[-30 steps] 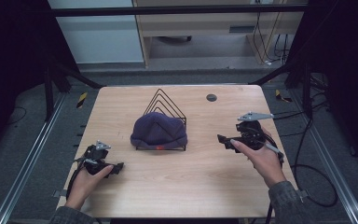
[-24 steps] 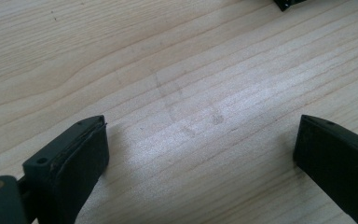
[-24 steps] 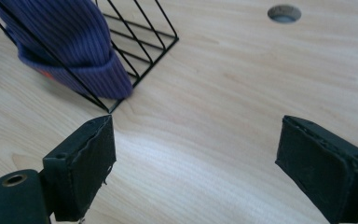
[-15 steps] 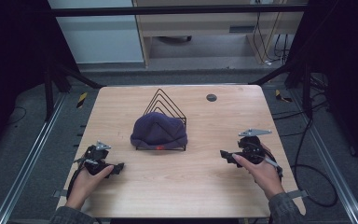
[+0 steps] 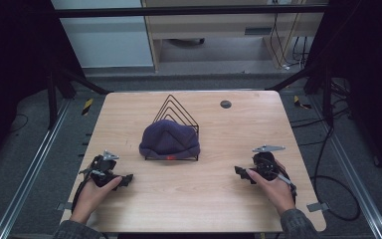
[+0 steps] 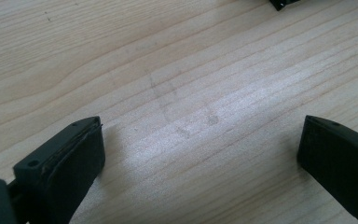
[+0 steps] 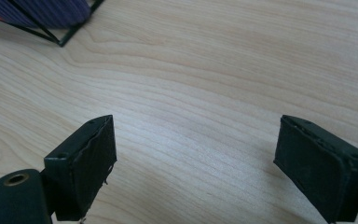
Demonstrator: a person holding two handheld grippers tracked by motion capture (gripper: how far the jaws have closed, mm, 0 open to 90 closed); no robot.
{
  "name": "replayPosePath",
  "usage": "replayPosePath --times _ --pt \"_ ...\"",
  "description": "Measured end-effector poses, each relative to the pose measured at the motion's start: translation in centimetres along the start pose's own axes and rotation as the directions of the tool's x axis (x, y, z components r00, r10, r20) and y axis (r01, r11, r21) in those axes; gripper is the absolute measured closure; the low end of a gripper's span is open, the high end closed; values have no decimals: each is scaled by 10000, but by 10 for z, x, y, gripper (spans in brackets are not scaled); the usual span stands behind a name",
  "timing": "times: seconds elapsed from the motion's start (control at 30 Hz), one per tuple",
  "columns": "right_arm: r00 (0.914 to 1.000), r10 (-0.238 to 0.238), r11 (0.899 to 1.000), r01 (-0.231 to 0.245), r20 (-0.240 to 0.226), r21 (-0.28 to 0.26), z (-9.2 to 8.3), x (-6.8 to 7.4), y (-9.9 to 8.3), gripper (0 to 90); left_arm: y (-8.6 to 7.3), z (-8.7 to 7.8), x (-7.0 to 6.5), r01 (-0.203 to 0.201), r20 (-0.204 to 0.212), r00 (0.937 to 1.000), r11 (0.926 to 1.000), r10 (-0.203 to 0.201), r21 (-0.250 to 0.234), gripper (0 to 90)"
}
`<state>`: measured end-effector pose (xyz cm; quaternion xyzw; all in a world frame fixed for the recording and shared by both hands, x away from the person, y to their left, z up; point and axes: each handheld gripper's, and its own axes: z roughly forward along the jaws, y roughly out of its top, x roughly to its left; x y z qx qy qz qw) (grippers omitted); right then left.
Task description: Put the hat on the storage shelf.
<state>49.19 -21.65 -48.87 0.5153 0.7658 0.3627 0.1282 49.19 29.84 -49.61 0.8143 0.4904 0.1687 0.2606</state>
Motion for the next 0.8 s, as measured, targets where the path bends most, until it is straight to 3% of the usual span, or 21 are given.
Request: replayPosePath --times 0.2,0.33,0.53,0.6,0.8 --pt "9995 -54 9997 47 295 219 7 -2 -6 127 0 0 -1 5 21 10000 10000 -5 -2 0" --pt "9987 -236 9997 236 445 3 10 1 -9 121 0 0 -1 -2 28 10000 10000 2 11 0" --pt "9885 -1042 9916 1118 1093 -658 15 7 -20 116 0 0 -1 -11 35 10000 10000 11 19 0" --pt "9842 -1266 9895 1340 1239 -535 16 10 -20 105 0 0 -1 3 36 10000 10000 -3 0 0" --pt "9838 -1249 9899 1324 1285 -513 16 10 -20 96 0 0 -2 -15 33 10000 10000 16 -12 0"
